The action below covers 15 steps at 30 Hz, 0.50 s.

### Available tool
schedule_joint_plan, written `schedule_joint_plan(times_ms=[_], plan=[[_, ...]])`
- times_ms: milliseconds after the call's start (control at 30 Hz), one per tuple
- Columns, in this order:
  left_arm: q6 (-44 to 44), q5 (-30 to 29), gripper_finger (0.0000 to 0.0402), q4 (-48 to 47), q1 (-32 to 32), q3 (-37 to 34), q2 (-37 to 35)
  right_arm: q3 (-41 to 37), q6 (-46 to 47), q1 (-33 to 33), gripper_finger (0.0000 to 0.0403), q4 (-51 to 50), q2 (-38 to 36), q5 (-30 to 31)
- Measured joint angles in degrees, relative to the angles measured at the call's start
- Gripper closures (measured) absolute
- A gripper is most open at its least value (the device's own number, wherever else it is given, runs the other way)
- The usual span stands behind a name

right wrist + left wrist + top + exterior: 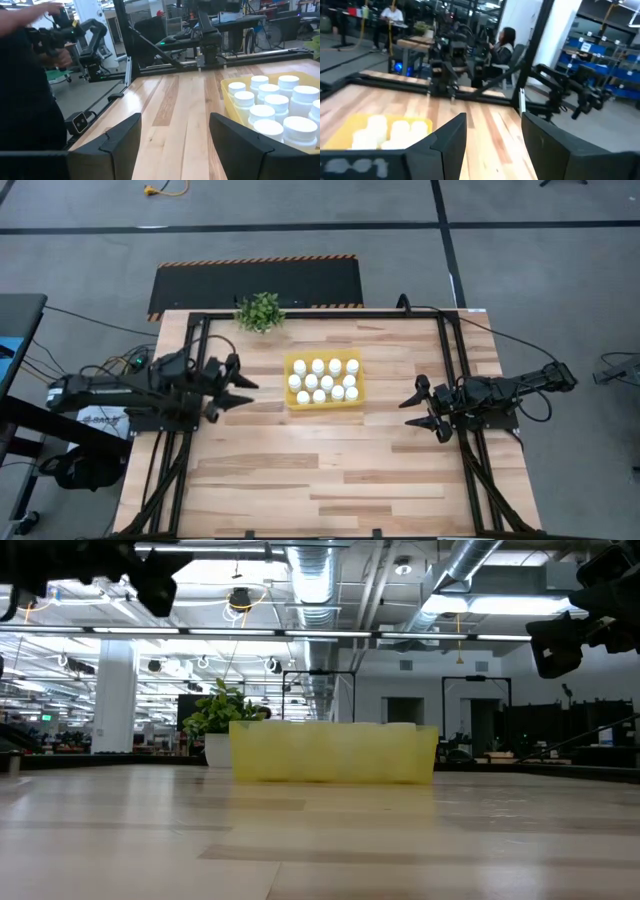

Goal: Pick and place pill bottles into a basket
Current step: Return to Home Position

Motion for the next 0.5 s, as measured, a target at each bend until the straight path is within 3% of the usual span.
schedule_joint_plan(times_ms=[167, 500], plan=[[2.95, 0.03, 0.0225, -1.62, -3.62, -4.41, -5.78, 0.0, 0.0, 0.0, 0.0177, 0.0, 0.0, 0.0], [1.0, -6.1, 0.0225, 10.31, -8.14, -17.83, -9.79, 0.0, 0.0, 0.0, 0.0177, 0.0, 0.0, 0.0]])
